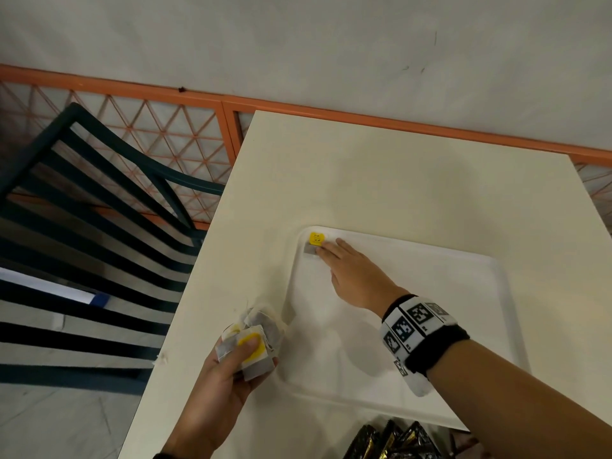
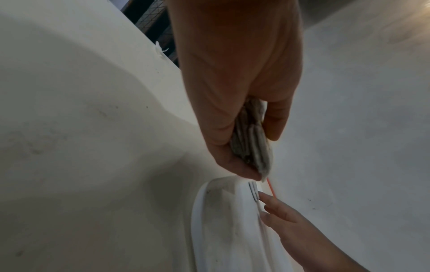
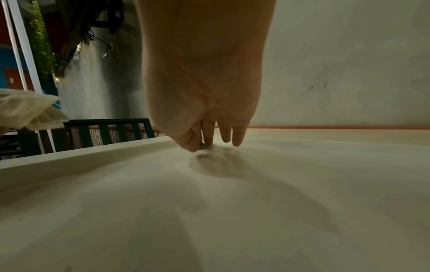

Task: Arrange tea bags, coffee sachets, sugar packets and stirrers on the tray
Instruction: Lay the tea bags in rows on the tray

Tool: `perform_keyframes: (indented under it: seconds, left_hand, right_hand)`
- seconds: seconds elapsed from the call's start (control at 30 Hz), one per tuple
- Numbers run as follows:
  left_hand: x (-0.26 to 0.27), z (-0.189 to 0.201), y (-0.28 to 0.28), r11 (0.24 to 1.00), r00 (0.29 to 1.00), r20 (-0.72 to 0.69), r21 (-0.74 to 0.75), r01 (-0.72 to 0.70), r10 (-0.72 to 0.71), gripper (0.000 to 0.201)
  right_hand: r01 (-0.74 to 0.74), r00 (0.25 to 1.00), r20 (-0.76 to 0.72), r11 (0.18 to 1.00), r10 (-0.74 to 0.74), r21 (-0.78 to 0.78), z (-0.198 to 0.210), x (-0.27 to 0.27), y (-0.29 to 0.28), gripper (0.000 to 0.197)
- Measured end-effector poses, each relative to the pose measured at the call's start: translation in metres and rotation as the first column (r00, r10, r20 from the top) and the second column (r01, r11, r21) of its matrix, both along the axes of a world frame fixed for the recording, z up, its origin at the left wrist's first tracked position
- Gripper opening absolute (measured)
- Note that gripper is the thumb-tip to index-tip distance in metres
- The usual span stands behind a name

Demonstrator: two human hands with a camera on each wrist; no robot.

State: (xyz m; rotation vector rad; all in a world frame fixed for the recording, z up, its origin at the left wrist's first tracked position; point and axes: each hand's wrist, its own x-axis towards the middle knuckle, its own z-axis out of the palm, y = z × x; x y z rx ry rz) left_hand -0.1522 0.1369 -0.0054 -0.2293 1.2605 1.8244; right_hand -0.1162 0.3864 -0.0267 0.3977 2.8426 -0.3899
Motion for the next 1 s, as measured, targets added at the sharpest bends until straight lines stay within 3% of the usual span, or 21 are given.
perform_keyframes:
  seconds: [0.13,0.23,0.3,0.4,0.6,0.7,0.8,0.9,1.0]
  left_hand:
    - [-0.003,-0.001,0.004,1.0,1.0,0.019,0.031,-0.001,0.0,0.041]
    - [-0.006,0.002,0.01,0.997,1.0,0.005,0.076,0.019,-0.02,0.043]
    - [-0.009,0.003,0.016,0.995,1.0,-0.004,0.098,0.022,-0.022,0.042]
    - [-0.012,0.005,0.026,0.99,0.999,-0.003,0.138,0.036,-0.036,0.045]
    - [-0.012,0.005,0.033,0.968,0.998,0.037,0.247,0.044,-0.055,0.039]
    - [-0.011,0.003,0.034,0.973,0.996,0.052,0.226,0.054,-0.068,0.043]
    - [-0.01,0.004,0.035,0.98,0.998,0.053,0.197,0.025,-0.036,0.059]
    - [-0.01,0.003,0.037,0.974,0.997,0.082,0.225,-0.027,0.009,0.038]
    - [-0.009,0.005,0.041,0.976,0.996,0.084,0.214,-0.023,0.004,0.034]
  right_hand:
    - [0.056,0.988,-0.142,0.995,-0.068,-0.087,0.004,0.004,-0.006,0.05]
    - [0.145,0.937,-0.276,0.956,-0.216,-0.256,0.022,0.011,-0.027,0.033]
    - [0.186,0.917,-0.236,0.866,-0.323,-0.464,0.034,0.016,-0.047,0.023]
    - [0.222,0.908,-0.094,0.658,-0.409,-0.719,0.046,0.026,-0.073,0.013]
    - [0.303,0.833,0.005,0.449,-0.553,-0.841,0.041,0.027,-0.082,0.03]
    - [0.311,0.828,0.023,0.424,-0.56,-0.85,0.041,0.027,-0.076,0.025]
    - [0.28,0.771,-0.045,0.402,-0.635,-0.872,0.043,0.03,-0.072,0.015]
    - [0.233,0.702,-0.21,0.498,-0.68,-0.835,0.044,0.034,-0.072,0.024]
    - [0.153,0.735,-0.33,0.619,-0.592,-0.77,0.046,0.037,-0.079,0.022]
